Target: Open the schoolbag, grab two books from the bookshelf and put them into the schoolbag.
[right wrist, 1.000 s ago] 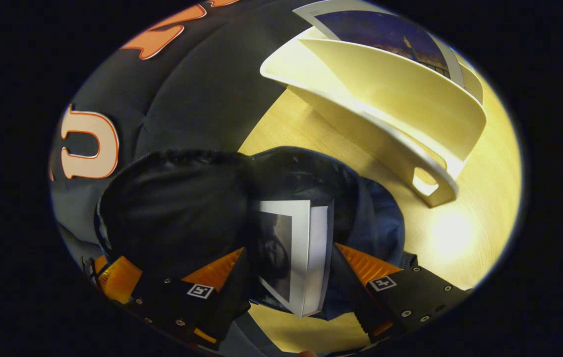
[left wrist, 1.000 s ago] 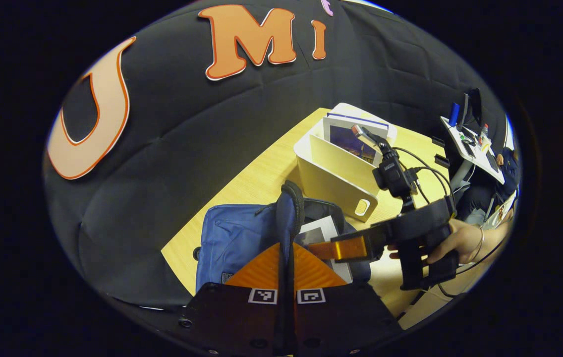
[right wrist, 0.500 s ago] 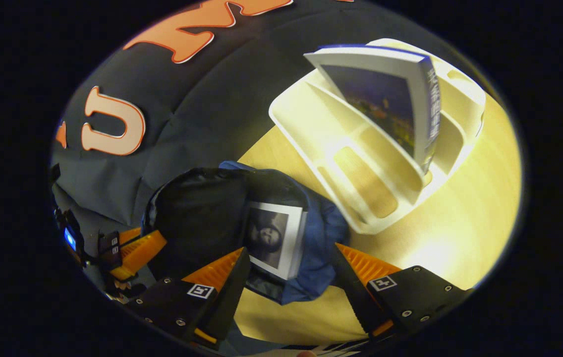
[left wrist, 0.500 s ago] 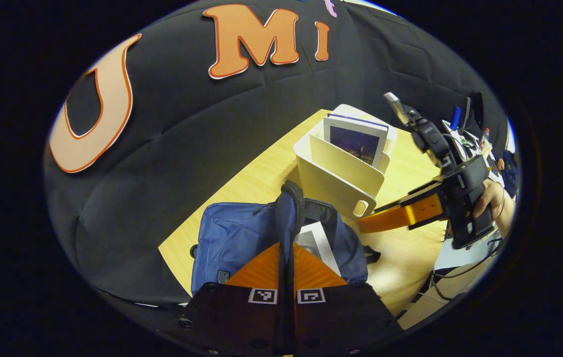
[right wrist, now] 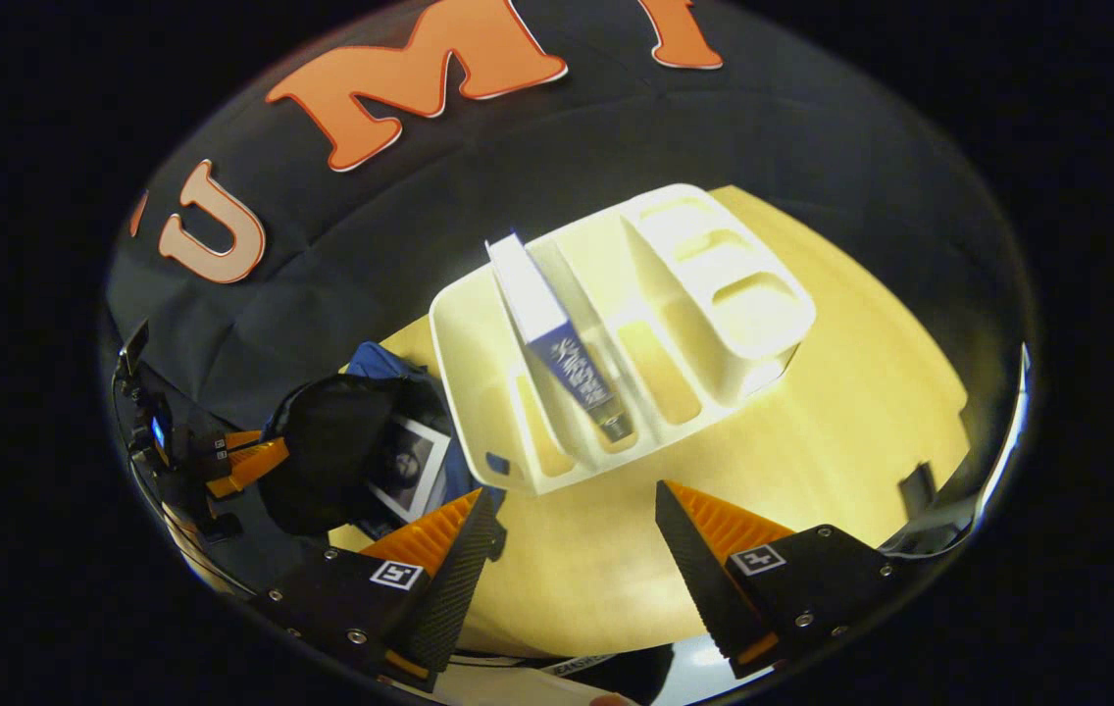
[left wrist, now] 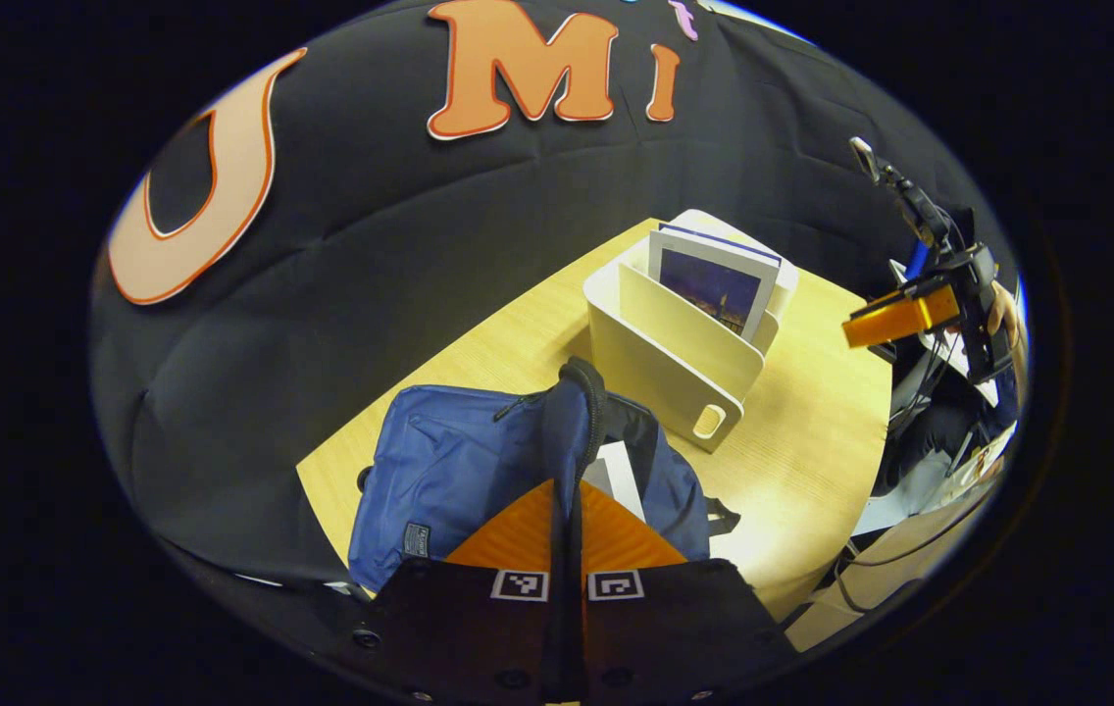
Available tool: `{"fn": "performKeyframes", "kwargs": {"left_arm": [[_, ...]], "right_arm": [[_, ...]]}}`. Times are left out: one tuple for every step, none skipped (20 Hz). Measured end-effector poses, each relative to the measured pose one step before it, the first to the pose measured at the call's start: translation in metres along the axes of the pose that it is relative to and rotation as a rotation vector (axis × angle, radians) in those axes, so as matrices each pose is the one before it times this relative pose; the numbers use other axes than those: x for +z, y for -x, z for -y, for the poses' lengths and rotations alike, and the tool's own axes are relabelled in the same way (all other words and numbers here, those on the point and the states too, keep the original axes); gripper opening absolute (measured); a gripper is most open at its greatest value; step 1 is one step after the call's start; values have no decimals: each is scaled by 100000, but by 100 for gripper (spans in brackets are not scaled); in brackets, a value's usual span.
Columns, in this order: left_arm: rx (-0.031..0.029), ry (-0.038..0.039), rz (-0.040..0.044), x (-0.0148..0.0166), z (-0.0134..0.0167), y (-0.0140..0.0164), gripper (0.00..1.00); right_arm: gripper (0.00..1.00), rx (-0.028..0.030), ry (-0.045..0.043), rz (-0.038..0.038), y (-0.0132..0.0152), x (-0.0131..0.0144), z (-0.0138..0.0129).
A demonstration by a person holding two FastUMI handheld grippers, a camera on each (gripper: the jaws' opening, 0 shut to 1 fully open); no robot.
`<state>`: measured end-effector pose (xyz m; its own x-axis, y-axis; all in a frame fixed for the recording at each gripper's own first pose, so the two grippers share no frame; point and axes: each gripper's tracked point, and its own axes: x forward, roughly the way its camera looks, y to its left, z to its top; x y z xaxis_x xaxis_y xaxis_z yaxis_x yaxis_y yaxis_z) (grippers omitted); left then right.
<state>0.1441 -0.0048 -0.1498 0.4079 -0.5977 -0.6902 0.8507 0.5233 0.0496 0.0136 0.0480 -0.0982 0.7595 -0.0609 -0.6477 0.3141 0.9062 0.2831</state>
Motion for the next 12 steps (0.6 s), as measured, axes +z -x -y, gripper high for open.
{"fn": "performKeyframes", "kwargs": {"left_arm": [[266, 1272, -252, 16, 34, -172, 1], [243, 1059, -230, -102, 33, -65, 1], [387, 853, -59, -186, -8, -34, 1], [378, 1026, 63, -80, -89, -21, 1], [326, 1028, -6, -141, 0, 105, 1], [294, 1168, 111, -145, -123, 0, 1], [363, 1191, 50, -89, 4, -74, 1], [115, 1352, -116, -137, -23, -77, 1], [103, 1234, 195, -202, -19, -23, 0], [142, 1103, 176, -208, 11, 54, 1], [282, 1108, 154, -116, -16, 72, 0], [451, 838, 133, -129, -101, 49, 0]], "right_arm": [[97, -406, 3142, 1379, 598, 1451, 274], [97, 447, 2690, 1285, 391, 1678, -195], [98, 1265, 2235, 849, 273, 1644, -462], [98, 1527, 2604, 692, -174, 1579, -740], [97, 198, 3216, 986, -266, 1895, -405], [97, -394, 3723, 609, -477, 1542, -263], [97, -38, 4046, 281, -431, 1263, -390], [97, 488, 2727, 532, -651, 1285, -607], [97, 638, 2013, -477, -761, 770, -642], [97, 499, 1527, -869, -989, 585, -460], [97, -66, 1321, -1030, -1007, 288, -263], [98, -689, 1427, -1132, -1081, 215, -4]]}}
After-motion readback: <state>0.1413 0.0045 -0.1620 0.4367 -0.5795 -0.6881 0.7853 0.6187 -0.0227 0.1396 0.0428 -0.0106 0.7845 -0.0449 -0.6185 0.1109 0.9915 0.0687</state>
